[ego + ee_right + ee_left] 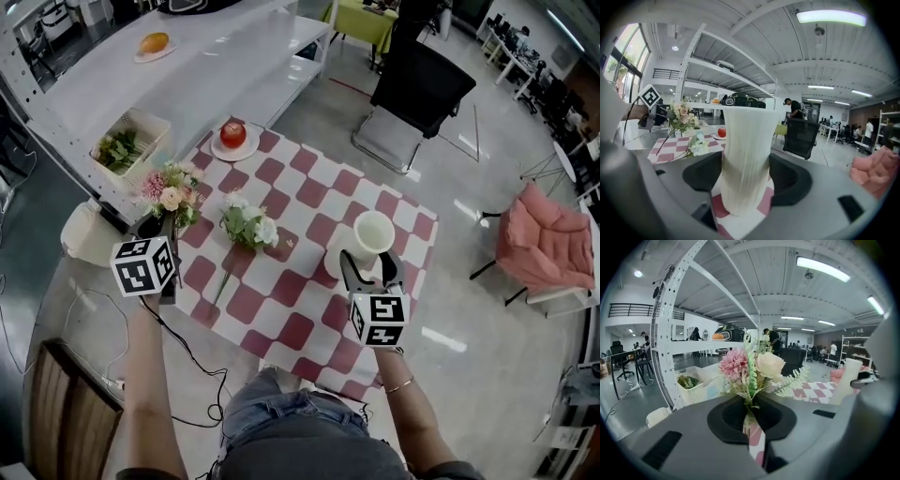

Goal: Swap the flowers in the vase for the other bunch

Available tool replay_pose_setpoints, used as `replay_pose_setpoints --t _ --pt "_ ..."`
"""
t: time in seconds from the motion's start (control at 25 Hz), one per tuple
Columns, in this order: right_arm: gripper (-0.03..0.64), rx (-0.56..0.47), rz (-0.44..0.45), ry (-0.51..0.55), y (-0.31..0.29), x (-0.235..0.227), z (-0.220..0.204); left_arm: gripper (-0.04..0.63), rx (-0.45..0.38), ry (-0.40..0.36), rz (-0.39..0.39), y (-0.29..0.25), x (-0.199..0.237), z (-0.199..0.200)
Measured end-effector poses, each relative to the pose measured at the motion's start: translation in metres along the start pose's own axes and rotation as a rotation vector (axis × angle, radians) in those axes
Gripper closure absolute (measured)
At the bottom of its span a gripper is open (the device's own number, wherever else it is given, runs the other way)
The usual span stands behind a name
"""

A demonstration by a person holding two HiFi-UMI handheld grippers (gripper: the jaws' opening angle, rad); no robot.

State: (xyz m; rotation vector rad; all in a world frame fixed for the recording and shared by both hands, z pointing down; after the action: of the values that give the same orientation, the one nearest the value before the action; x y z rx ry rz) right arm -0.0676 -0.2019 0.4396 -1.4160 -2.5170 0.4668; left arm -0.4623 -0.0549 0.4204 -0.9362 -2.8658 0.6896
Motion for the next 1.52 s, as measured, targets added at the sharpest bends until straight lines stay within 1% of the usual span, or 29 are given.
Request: replay_pose_setpoints --t 0.24,0.52,0.76,0.88,1.04,1.08,1.2,1.36,1.44,1.52 --pt "0.295 -0.001 -0.012 0.001 -0.003 0.001 0.001 0.560 0.056 0.038 -0.021 -0.038 -0.006 -0.011" --pt "0.295 0.001 -0.034 -0.017 -0.003 0.002 0.000 0.560 0.116 0.018 -0.022 -0.067 -0.012 -0.033" --pt "0.295 0.006 -0.044 -0.017 -0.002 0.003 0.001 0.554 0.161 0.037 -0.040 -0.081 -0.016 -0.049" --pt "0.295 0.009 -0.052 -0.019 -0.002 0.004 0.001 0.538 0.168 0.043 -0.058 -0.083 -0.016 -0.051" --pt "0.295 0.010 -0.053 -0.021 -0.002 0.004 0.001 0.472 0.190 0.054 -0.085 -0.082 -0.018 -0.054" --pt "0.295 0.010 -0.053 -0.021 -0.002 0.004 0.002 0.448 0.190 0.053 -0.084 -0.080 -0.018 -0.053" --pt "0.295 0.009 -0.054 -0.022 -0.002 0.002 0.001 0.407 0.176 0.036 -0.069 -0.072 -0.016 -0.049" --pt "0.295 0.009 -0.056 -0.021 -0.001 0.003 0.001 0.385 0.132 0.014 -0.067 -0.049 -0.014 -0.043" --pt "0.295 0.009 -0.055 -0.020 -0.001 0.003 0.001 0.385 0.100 -0.014 -0.080 -0.033 -0.019 -0.040" --pt "0.295 0.009 -0.054 -0.019 -0.001 0.003 0.001 0.370 0.085 -0.058 -0.125 -0.018 -0.031 -0.037"
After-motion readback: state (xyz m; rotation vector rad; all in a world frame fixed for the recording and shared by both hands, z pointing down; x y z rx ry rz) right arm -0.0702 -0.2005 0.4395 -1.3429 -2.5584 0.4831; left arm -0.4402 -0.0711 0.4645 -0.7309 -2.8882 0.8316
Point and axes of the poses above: the fingertips, and each gripper's own axes: y backward along the fingers, x to its left, z out of its top, the point moved 6 cm from there along y, backward along the fingers, and after that the axes turned 15 degrees about z, right-handed, at the moved point
